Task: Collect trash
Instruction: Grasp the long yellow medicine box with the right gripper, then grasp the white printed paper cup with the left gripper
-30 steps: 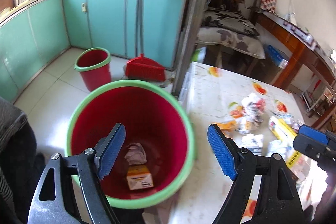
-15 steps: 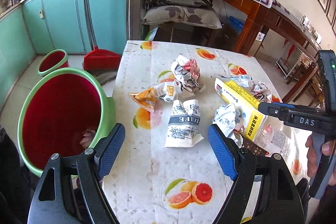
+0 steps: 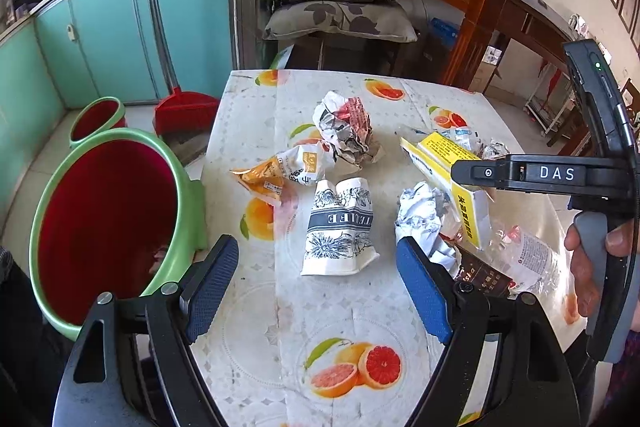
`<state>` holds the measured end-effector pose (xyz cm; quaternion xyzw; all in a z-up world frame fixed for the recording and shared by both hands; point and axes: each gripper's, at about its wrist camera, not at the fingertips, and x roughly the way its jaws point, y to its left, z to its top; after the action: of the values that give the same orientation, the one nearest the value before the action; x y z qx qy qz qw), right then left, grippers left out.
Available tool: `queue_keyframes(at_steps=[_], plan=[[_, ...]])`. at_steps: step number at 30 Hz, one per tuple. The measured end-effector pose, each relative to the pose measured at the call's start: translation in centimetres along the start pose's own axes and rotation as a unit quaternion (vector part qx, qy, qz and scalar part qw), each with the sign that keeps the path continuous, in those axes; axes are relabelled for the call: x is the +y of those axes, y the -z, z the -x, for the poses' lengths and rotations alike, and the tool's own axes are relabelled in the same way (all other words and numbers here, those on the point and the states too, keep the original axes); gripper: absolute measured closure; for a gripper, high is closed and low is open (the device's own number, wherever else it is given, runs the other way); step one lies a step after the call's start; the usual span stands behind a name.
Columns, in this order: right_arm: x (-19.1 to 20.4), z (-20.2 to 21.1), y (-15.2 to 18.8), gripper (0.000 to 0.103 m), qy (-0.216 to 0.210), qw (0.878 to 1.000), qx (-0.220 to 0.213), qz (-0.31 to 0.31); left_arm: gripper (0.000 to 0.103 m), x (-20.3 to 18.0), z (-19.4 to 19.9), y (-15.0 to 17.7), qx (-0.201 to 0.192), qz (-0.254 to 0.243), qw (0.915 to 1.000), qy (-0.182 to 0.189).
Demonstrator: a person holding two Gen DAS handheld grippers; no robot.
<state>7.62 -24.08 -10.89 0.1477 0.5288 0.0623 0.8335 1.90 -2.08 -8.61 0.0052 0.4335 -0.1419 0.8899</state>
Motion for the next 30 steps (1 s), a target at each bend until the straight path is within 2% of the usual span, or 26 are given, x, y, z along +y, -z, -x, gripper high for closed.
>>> queue_keyframes(at_steps=[4,6,8,9,10,11,12,15,17,25,29,30], plan=[[-0.6,-1.6,-1.2,0.031,-0.029,0.999,0.029,-0.035,0.022,0.3,-0.4,-0.2,0.001,0.007,1.0000,0.001],[-0.8,-2.5,-1.5,0.031,-0.034,0.997,0.046,-0.045,0.022,0.4,-0.5,-0.3,0.003,0.010,0.9999,0.005],[-0.7,-2.7,-1.6,0.032,-0.039,0.997,0.044,-0.041,0.022,0.5,-0.8,-0.4,0.005,0.010,0.9999,0.006],[-0.7,-2.6,-1.6,0.040,-0.048,0.997,0.041,-0.040,0.022,0.6,-0.9,-0.4,0.005,0.009,0.9999,0.006],[-0.7,-2.4,-1.5,0.057,-0.054,0.997,0.036,-0.040,0.022,0.7,-1.0,-0.4,0.006,0.009,0.9999,0.005],[-0.7,-2.2,-1.5,0.079,-0.049,0.998,0.031,-0.039,0.022,0.8,-1.2,-0.5,0.007,0.010,0.9999,0.005],[-0.9,-2.0,-1.5,0.084,-0.058,0.997,0.030,-0.042,0.022,0.9,-1.4,-0.5,0.008,0.012,0.9999,0.005],[-1.4,-1.5,-1.4,0.085,-0.071,0.996,0.019,-0.046,0.022,1.1,-2.2,-0.6,0.014,0.019,0.9997,0.011],[-1.4,-0.3,-1.2,0.085,-0.079,0.996,-0.005,-0.042,0.022,1.0,-2.7,-0.7,0.019,0.018,0.9996,0.014],[-0.3,7.9,0.5,0.085,-0.051,0.991,-0.119,-0.013,0.022,0.2,-5.5,-1.0,0.048,0.006,0.9985,0.026],[-0.2,10.0,1.9,0.085,-0.046,0.989,-0.137,-0.013,0.023,0.1,-6.5,-1.1,0.060,0.019,0.9973,0.038],[-0.3,10.3,2.2,0.085,-0.046,0.989,-0.138,-0.014,0.028,0.0,-6.7,-1.1,0.063,0.022,0.9970,0.041]])
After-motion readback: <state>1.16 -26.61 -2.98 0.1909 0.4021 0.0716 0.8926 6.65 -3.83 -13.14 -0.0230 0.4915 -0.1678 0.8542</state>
